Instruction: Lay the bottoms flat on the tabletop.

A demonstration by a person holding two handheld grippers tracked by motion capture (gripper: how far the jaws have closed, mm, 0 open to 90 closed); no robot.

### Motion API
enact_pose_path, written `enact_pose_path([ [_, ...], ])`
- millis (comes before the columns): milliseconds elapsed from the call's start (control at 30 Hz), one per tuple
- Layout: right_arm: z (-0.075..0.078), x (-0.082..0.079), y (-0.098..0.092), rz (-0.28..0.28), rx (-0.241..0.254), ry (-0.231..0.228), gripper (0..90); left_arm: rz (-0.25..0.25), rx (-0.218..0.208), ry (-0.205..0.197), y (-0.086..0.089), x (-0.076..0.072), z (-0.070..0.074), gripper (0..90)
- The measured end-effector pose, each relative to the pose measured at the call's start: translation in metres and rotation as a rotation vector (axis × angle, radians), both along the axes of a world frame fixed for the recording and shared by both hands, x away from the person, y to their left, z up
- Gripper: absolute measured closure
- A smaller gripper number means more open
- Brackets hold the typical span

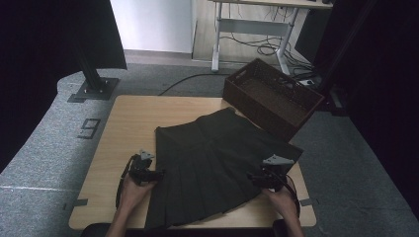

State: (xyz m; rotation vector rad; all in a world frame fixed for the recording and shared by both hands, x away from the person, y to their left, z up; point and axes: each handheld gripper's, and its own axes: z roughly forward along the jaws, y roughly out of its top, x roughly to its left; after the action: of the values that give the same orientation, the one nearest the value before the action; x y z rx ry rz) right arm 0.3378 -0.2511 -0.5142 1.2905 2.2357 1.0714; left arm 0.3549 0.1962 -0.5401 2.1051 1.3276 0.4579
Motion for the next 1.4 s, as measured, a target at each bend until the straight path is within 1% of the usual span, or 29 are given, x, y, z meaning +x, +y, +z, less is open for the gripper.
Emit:
enact_pose_path([
  [100, -0.005, 0.001, 0.016, 0.036, -0.012, 0.007, 30.8, -0.020, 0.001, 0.003, -0.002, -0.006, 0.000, 21.7],
  [167, -0.012, 0.002, 0.023, 0.045, -0.036, 0.016, 30.8, -0.037, 0.000, 0.008, 0.000, -0.004, 0.000, 21.3],
  [233, -0.021, 0.003, 0.027, 0.057, -0.070, 0.031, 29.4, -0.063, 0.004, 0.015, 0.002, 0.001, 0.000, 17.4],
  [267, -0.025, 0.002, 0.029, 0.071, -0.090, 0.032, 27.6, -0.081, 0.002, 0.013, 0.004, 0.004, -0.001, 14.6],
  [300, -0.031, 0.001, 0.030, 0.088, -0.103, 0.023, 23.5, -0.097, -0.004, 0.008, 0.005, 0.006, -0.002, 12.9],
  [333, -0.034, -0.002, 0.031, 0.100, -0.092, -0.007, 21.8, -0.097, -0.010, 0.002, 0.006, 0.009, -0.003, 11.4],
  [367, -0.036, -0.003, 0.030, 0.102, -0.080, -0.014, 21.5, -0.082, -0.010, 0.003, 0.007, 0.012, -0.003, 9.3],
  [400, -0.036, -0.003, 0.029, 0.106, -0.079, -0.017, 21.3, -0.065, -0.010, 0.009, 0.007, 0.015, -0.003, 7.2],
  [433, -0.036, -0.003, 0.029, 0.105, -0.076, -0.019, 20.8, -0.066, -0.003, 0.026, 0.008, 0.018, -0.001, 7.2],
  [467, -0.037, -0.004, 0.029, 0.103, -0.072, -0.021, 19.7, -0.068, 0.009, 0.034, 0.009, 0.021, 0.002, 7.8],
  [533, -0.039, -0.005, 0.030, 0.096, -0.062, -0.030, 18.0, -0.052, 0.013, 0.001, 0.013, 0.026, 0.008, 8.5],
  [633, -0.040, -0.007, 0.030, 0.082, -0.055, -0.035, 17.8, -0.044, -0.014, -0.005, 0.023, 0.039, 0.017, 9.0],
  [667, -0.040, -0.007, 0.031, 0.080, -0.055, -0.036, 17.7, -0.032, -0.010, -0.014, 0.025, 0.043, 0.019, 8.9],
  [700, -0.040, -0.007, 0.031, 0.078, -0.054, -0.036, 17.7, -0.011, 0.005, -0.023, 0.028, 0.049, 0.022, 9.0],
  [733, -0.040, -0.007, 0.031, 0.076, -0.053, -0.037, 17.7, 0.000, 0.011, -0.025, 0.030, 0.054, 0.023, 9.0],
  [833, -0.040, -0.008, 0.031, 0.072, -0.048, -0.039, 17.7, -0.005, 0.020, -0.035, 0.032, 0.069, 0.026, 8.9],
  [867, -0.040, -0.008, 0.031, 0.071, -0.048, -0.040, 17.7, -0.006, 0.024, -0.047, 0.031, 0.073, 0.026, 8.6],
  [900, -0.040, -0.008, 0.031, 0.070, -0.047, -0.040, 17.7, -0.007, 0.017, -0.055, 0.030, 0.078, 0.026, 8.2],
  [967, -0.040, -0.008, 0.030, 0.069, -0.045, -0.041, 17.7, -0.005, -0.002, -0.056, 0.028, 0.087, 0.027, 6.9],
  [1033, -0.041, -0.008, 0.030, 0.070, -0.046, -0.041, 17.7, -0.003, -0.005, -0.054, 0.024, 0.096, 0.026, 6.5],
  [1100, -0.041, -0.008, 0.031, 0.070, -0.046, -0.041, 17.8, 0.015, 0.008, -0.045, 0.019, 0.104, 0.022, 5.9],
  [1200, -0.040, -0.008, 0.031, 0.072, -0.053, -0.039, 17.5, 0.039, 0.053, -0.019, 0.013, 0.113, 0.010, 4.7],
  [1267, -0.040, -0.008, 0.032, 0.078, -0.060, -0.035, 17.3, 0.053, 0.100, 0.001, 0.010, 0.118, 0.001, 3.4],
  [1300, -0.039, -0.008, 0.032, 0.078, -0.064, -0.031, 17.2, 0.064, 0.082, 0.000, 0.011, 0.119, -0.001, 0.0],
  [1400, -0.037, -0.005, 0.034, 0.076, -0.081, -0.010, 17.2, 0.085, 0.021, 0.022, 0.017, 0.124, -0.004, 0.0],
])
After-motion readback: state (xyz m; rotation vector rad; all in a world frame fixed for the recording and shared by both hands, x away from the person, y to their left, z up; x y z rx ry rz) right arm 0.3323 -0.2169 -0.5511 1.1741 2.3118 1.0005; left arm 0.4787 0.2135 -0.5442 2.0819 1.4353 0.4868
